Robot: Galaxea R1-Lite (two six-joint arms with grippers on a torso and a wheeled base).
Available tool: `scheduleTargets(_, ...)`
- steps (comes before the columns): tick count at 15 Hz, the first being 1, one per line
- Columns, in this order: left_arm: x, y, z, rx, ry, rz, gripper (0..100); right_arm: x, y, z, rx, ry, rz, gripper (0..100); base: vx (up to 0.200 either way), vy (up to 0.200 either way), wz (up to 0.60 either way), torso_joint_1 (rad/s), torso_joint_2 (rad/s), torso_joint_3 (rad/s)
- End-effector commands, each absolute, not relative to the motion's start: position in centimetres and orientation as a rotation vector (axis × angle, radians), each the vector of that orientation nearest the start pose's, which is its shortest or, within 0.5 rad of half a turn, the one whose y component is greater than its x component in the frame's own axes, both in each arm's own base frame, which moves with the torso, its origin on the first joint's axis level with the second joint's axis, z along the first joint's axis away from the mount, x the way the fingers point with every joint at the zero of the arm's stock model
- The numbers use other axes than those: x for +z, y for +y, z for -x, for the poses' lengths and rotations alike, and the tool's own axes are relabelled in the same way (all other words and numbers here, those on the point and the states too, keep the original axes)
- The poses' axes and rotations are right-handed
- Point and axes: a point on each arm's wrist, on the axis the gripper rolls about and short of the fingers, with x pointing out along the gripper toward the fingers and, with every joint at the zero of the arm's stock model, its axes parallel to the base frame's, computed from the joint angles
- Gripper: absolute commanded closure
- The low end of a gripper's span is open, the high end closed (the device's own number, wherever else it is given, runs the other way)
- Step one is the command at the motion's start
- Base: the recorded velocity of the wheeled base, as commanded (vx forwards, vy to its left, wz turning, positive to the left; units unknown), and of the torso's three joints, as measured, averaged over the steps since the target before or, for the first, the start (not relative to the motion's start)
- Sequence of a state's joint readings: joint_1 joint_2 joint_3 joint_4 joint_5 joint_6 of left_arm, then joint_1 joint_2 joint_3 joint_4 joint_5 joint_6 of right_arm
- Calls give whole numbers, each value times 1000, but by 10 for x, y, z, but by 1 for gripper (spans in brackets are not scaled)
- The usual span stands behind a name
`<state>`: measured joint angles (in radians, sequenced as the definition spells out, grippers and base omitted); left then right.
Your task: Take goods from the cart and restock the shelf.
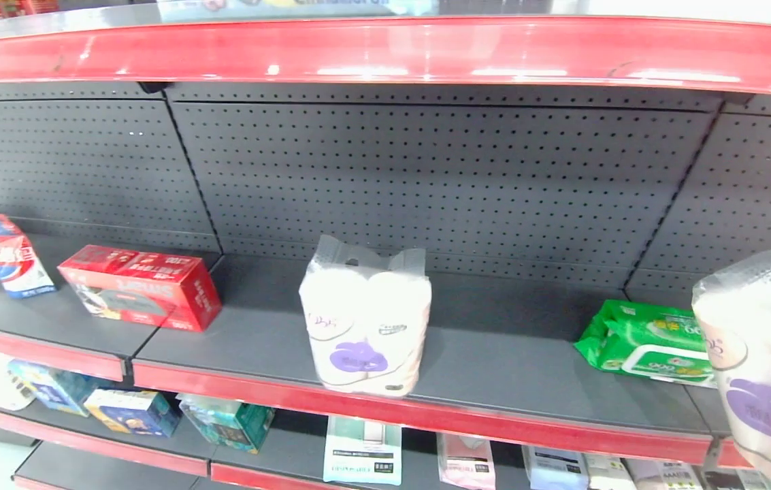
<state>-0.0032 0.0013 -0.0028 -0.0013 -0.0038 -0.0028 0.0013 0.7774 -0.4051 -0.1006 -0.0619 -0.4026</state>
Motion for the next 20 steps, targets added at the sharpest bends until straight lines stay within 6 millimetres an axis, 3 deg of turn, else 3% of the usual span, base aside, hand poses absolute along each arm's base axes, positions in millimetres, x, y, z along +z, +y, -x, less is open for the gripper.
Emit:
scheduleTargets(1, 77, 0, 23, -8, -3, 3, 0, 192, -1, -75, -8, 270, 409, 100, 0, 0, 0, 0, 0, 0)
scheduleTargets(5, 77, 0, 23, -8, -3, 3, 0, 211, 0, -78, 23, 205, 436, 100, 0, 0, 0, 0, 0, 0)
scheduleTargets(7, 77, 0, 23, -6, -3, 3, 0, 218, 6, -85, 132, 180, 442, 100, 0, 0, 0, 0, 0, 0)
scheduleTargets(9, 77, 0, 23, -6, -3, 5, 0, 219, 21, -106, 285, 194, 430, 100, 0, 0, 0, 0, 0, 0)
scheduleTargets(11, 77, 0, 23, -6, -3, 5, 0, 220, 33, -125, 343, 168, 377, 100, 0, 0, 0, 0, 0, 0)
scheduleTargets(12, 77, 0, 23, -6, -3, 5, 0, 216, 40, -143, 353, 169, 348, 100, 0, 0, 0, 0, 0, 0)
scheduleTargets(17, 77, 0, 23, -6, -3, 5, 0, 208, 50, -172, 424, 232, 289, 100, 0, 0, 0, 0, 0, 0)
scheduleTargets(20, 77, 0, 23, -6, -3, 3, 0, 198, 57, -205, 439, 207, 231, 100, 0, 0, 0, 0, 0, 0)
